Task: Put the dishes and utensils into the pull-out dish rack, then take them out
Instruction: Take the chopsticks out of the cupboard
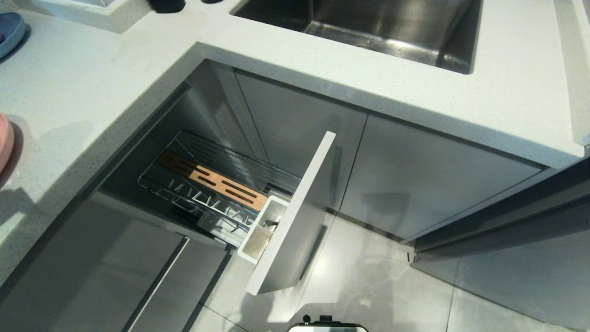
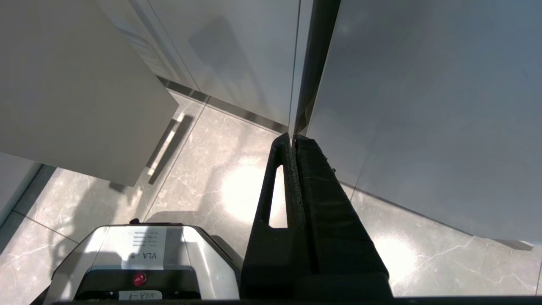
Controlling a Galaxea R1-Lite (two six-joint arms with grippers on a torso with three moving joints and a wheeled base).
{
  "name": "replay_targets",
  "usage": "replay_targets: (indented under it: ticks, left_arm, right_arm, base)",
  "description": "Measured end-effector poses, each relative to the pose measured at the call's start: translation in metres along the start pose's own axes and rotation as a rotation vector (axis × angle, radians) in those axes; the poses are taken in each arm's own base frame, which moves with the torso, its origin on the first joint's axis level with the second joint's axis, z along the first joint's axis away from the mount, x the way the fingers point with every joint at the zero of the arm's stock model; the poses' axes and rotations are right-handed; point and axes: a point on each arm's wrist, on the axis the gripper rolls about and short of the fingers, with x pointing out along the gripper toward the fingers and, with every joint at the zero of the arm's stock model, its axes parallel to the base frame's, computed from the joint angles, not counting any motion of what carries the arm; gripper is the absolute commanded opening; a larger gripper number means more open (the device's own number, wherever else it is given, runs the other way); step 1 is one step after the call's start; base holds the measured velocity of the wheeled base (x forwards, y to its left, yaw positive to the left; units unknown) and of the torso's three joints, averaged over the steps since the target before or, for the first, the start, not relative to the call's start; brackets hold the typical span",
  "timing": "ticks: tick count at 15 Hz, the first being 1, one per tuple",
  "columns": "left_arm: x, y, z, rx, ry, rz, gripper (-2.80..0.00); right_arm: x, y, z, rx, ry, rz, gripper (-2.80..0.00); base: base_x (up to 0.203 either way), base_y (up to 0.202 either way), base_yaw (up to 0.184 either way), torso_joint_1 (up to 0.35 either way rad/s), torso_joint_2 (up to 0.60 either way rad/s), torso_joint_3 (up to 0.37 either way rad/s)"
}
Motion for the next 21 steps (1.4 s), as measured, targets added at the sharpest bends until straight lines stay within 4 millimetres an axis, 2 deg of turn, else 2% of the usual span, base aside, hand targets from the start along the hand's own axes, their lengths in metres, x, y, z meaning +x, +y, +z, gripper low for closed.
replay_targets:
  ticks: [8, 13, 21]
  left_arm:
    - [0.015, -0.006, 0.007, 0.02, 0.069, -0.081, -2.8]
    - [0.024, -0.001, 0.009, 0.003, 0.095, -0.07, -2.8]
    - [0.028, 0.005, 0.01, -0.019, 0.094, -0.039, -2.8]
  right_arm:
    - [0.0, 0.0, 0.0, 0.0, 0.0, 0.0, -2.8]
    - [0.0, 0.0, 0.0, 0.0, 0.0, 0.0, -2.8]
    - [0.0, 0.0, 0.0, 0.0, 0.0, 0.0, -2.8]
  base:
    - [0.0, 0.0, 0.0, 0.0, 0.0, 0.0]
    - [0.0, 0.0, 0.0, 0.0, 0.0, 0.0]
    - [0.0, 0.0, 0.0, 0.0, 0.0, 0.0]
